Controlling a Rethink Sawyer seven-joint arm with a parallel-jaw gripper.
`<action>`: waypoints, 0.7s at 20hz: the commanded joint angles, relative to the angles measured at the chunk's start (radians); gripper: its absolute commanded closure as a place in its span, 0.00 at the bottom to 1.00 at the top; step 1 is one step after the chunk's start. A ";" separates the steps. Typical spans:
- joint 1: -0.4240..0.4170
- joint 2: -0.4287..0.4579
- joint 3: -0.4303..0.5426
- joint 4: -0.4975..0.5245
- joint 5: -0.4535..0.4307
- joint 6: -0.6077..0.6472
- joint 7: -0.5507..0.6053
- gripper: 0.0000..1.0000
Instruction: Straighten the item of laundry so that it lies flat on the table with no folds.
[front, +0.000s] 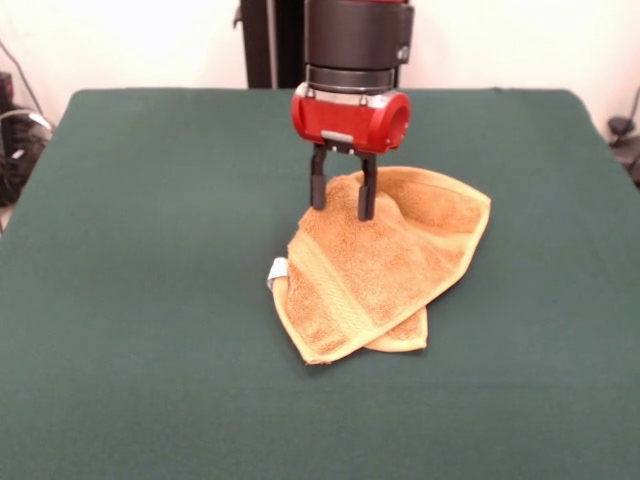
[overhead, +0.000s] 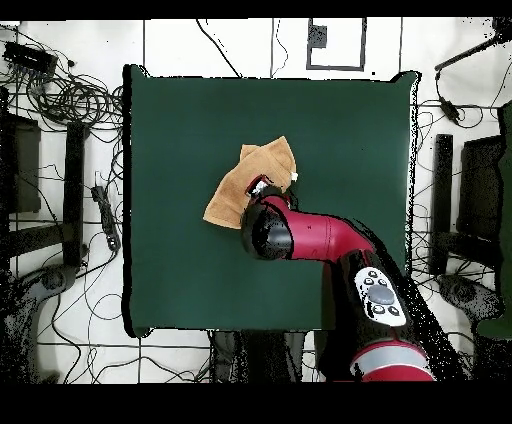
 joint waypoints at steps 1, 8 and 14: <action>0.014 0.016 0.038 0.083 -0.028 -0.006 0.067 0.00; 0.016 0.021 0.032 0.069 -0.028 0.008 0.059 0.00; 0.022 0.020 0.022 0.065 -0.031 0.010 0.056 0.00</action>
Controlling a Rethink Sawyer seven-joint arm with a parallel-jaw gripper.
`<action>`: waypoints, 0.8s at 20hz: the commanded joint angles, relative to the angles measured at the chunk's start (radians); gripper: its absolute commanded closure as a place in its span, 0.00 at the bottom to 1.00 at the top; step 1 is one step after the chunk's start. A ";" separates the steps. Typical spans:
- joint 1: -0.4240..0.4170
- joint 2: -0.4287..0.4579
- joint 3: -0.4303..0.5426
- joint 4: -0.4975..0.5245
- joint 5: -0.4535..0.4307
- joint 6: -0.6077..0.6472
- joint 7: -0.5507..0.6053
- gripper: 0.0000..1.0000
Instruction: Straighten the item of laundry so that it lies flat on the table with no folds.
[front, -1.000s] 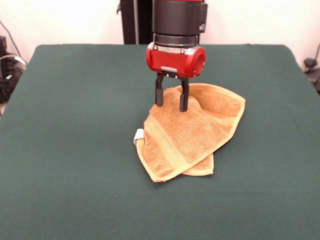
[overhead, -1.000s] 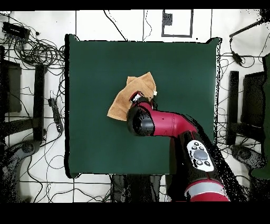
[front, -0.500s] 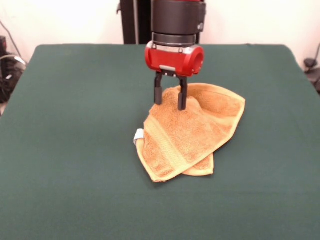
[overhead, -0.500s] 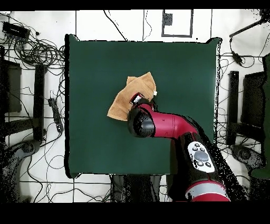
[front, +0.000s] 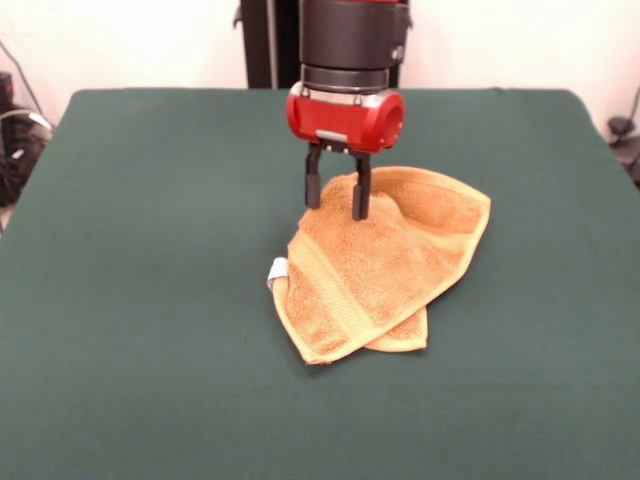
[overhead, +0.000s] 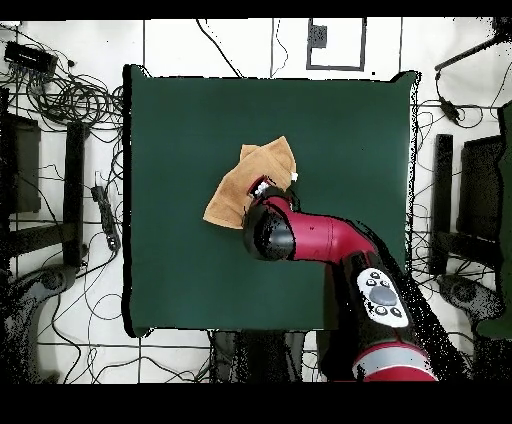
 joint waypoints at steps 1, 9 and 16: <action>0.029 0.019 0.022 0.063 -0.032 0.007 0.056 0.00; 0.044 0.018 0.001 0.062 -0.020 0.017 0.067 0.00; 0.047 0.035 0.000 0.045 -0.030 0.039 0.045 0.00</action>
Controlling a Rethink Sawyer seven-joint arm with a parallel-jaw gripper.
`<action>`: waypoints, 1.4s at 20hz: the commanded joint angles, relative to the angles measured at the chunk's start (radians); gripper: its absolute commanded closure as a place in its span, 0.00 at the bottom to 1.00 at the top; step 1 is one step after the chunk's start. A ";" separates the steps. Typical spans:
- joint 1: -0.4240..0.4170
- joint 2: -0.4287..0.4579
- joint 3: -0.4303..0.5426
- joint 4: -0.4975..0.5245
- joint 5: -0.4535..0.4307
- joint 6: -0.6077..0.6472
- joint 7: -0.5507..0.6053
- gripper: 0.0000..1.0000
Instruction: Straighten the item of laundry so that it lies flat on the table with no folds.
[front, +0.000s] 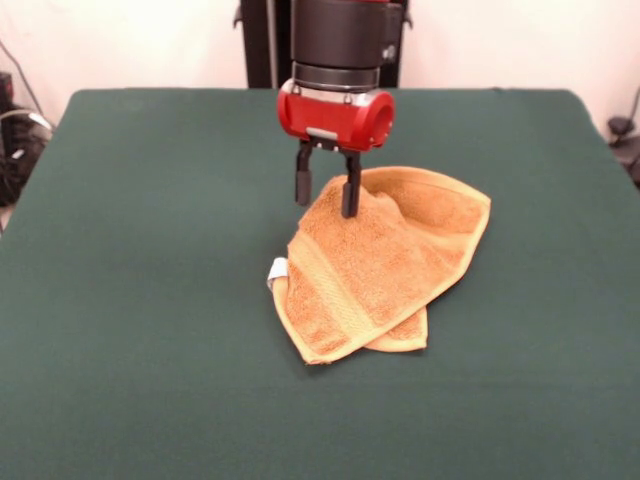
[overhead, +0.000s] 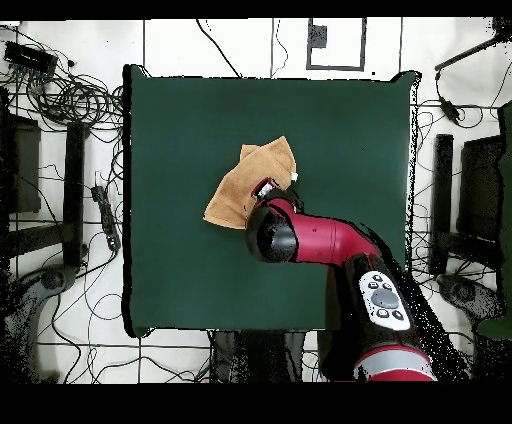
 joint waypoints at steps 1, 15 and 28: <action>0.048 0.040 0.015 0.038 -0.030 0.040 0.044 0.00; 0.045 0.128 0.027 -0.055 -0.064 -0.026 0.021 0.00; 0.025 0.161 0.063 -0.096 -0.060 -0.035 0.033 0.00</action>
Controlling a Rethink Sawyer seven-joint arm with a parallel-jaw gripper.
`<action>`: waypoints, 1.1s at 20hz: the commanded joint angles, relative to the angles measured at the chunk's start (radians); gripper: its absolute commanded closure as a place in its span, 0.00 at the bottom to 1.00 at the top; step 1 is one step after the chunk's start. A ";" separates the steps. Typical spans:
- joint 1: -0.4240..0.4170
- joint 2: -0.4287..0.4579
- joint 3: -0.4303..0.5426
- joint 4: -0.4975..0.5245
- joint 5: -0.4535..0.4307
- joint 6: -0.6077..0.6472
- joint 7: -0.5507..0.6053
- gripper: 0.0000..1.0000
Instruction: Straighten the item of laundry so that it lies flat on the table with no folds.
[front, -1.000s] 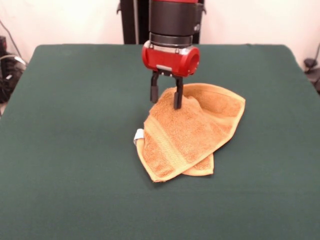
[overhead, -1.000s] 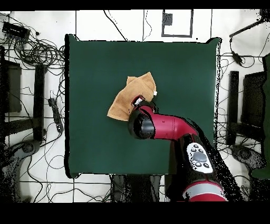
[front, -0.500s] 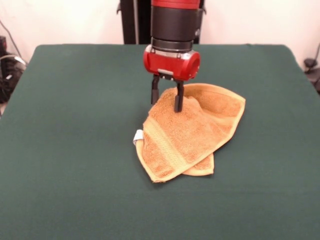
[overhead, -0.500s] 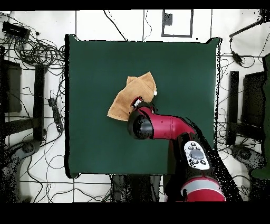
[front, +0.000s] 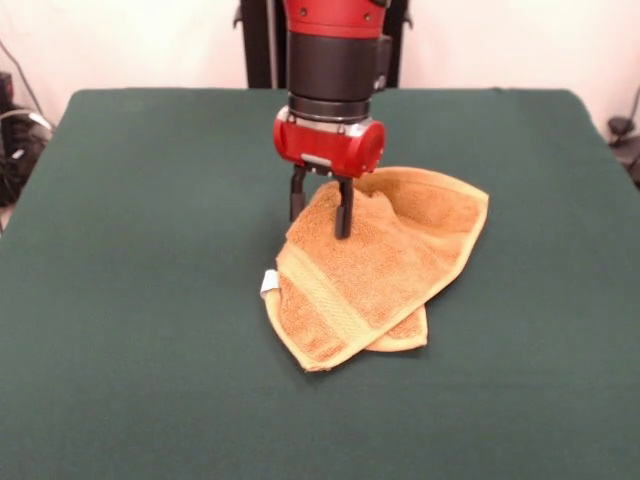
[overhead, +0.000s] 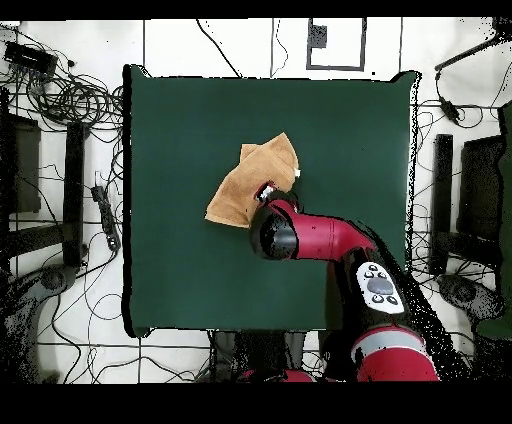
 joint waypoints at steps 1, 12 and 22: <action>0.034 0.084 0.067 -0.061 -0.027 -0.016 0.029 0.00; 0.054 0.084 0.051 -0.077 -0.013 0.061 0.022 0.00; 0.059 0.092 0.045 -0.084 -0.013 0.064 0.024 0.00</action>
